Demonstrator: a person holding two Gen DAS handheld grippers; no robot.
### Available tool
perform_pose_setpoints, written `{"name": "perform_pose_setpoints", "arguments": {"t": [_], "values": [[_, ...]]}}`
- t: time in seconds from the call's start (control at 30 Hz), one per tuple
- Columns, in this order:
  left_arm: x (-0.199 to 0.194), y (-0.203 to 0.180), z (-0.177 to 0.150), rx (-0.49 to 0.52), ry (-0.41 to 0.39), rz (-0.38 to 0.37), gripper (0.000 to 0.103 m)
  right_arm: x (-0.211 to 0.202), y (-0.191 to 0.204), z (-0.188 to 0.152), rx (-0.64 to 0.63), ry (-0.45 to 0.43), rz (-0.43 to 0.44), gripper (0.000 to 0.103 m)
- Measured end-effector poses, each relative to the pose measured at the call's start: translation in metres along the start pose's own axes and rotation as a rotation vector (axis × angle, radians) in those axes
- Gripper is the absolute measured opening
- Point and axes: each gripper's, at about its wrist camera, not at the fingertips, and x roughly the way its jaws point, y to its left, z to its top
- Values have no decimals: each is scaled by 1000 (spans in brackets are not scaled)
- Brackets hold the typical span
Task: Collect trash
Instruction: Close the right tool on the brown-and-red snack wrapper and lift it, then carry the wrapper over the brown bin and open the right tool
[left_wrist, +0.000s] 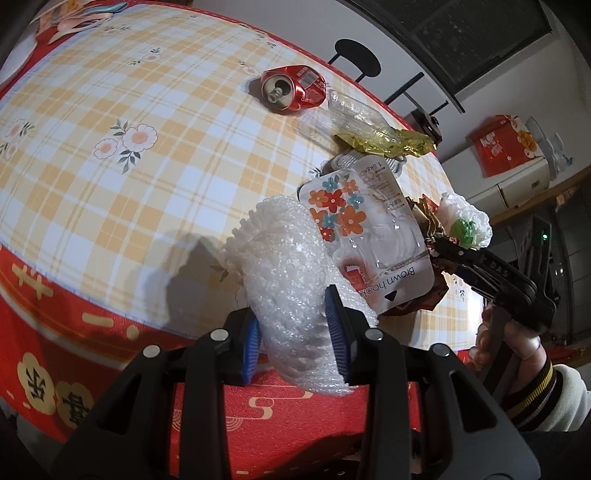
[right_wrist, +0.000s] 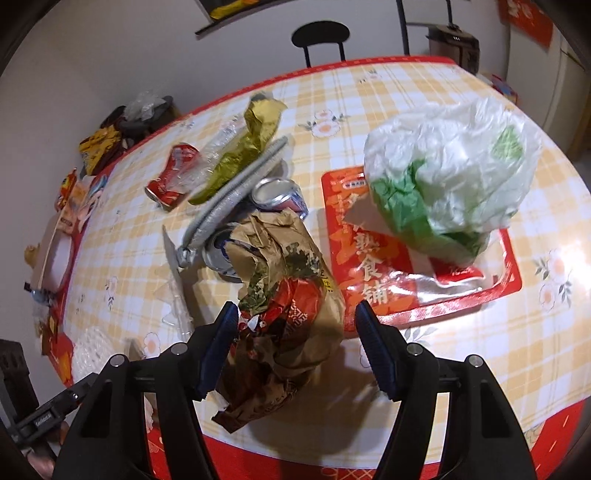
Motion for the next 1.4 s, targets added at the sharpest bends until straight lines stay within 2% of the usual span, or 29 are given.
{"name": "perform_pose_setpoints", "arguments": {"t": [0.03, 0.2, 0.33, 0.53, 0.93, 1.23, 1.4], "values": [[0, 1, 1, 2, 1, -3, 35, 2, 1, 0, 7, 5, 5, 54], [2, 4, 6, 12, 2, -22, 35, -7, 6, -4, 8, -28, 2, 48], [5, 3, 12, 27, 13, -38, 35, -23, 12, -4, -16, -83, -6, 47], [11, -4, 19, 68, 30, -55, 35, -48, 26, -7, -144, -193, -97, 45], [22, -15, 28, 133, 57, -76, 35, -81, 29, -12, -176, -307, -143, 45], [16, -17, 34, 166, 25, -75, 35, -103, 31, -11, -175, -364, -150, 45], [2, -20, 41, 182, -22, -77, 35, -122, 30, -10, -170, -407, -144, 45]]}}
